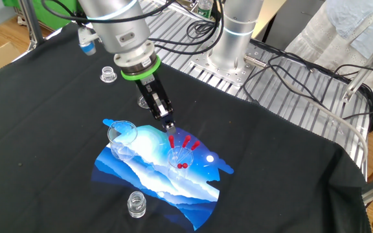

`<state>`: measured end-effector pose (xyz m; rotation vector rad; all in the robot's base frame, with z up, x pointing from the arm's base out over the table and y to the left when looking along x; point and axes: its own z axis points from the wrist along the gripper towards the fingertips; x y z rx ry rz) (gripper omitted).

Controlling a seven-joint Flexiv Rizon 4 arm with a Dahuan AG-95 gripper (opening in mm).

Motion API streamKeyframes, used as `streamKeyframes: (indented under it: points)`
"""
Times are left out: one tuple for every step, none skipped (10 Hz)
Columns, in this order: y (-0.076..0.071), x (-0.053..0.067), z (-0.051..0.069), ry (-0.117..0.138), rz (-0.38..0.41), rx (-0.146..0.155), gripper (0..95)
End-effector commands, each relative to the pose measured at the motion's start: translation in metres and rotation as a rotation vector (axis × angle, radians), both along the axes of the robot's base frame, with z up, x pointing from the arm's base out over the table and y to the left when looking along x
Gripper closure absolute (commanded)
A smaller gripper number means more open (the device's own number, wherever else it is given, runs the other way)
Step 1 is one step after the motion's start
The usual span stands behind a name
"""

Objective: Transfer liquid using a dropper

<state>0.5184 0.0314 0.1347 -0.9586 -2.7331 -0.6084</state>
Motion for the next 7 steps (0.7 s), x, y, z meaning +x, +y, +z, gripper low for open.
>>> streamKeyframes:
  points:
    - [0.0011, 0.0021, -0.0031, -0.006, -0.012, 0.003, 76.0]
    - [0.0012, 0.0024, -0.0034, -0.005, -0.012, 0.003, 76.0]
    - [0.0026, 0.0039, -0.0053, -0.007, -0.021, 0.007, 76.0]
    - [0.0034, 0.0052, -0.0076, -0.006, -0.027, 0.01, 76.0]
    - [0.0045, 0.0069, -0.0099, -0.009, -0.035, 0.013, 57.0]
    - [0.0048, 0.0083, -0.0111, -0.011, -0.038, 0.016, 57.0]
    - [0.0052, 0.0092, -0.0117, -0.012, -0.043, 0.019, 57.0]
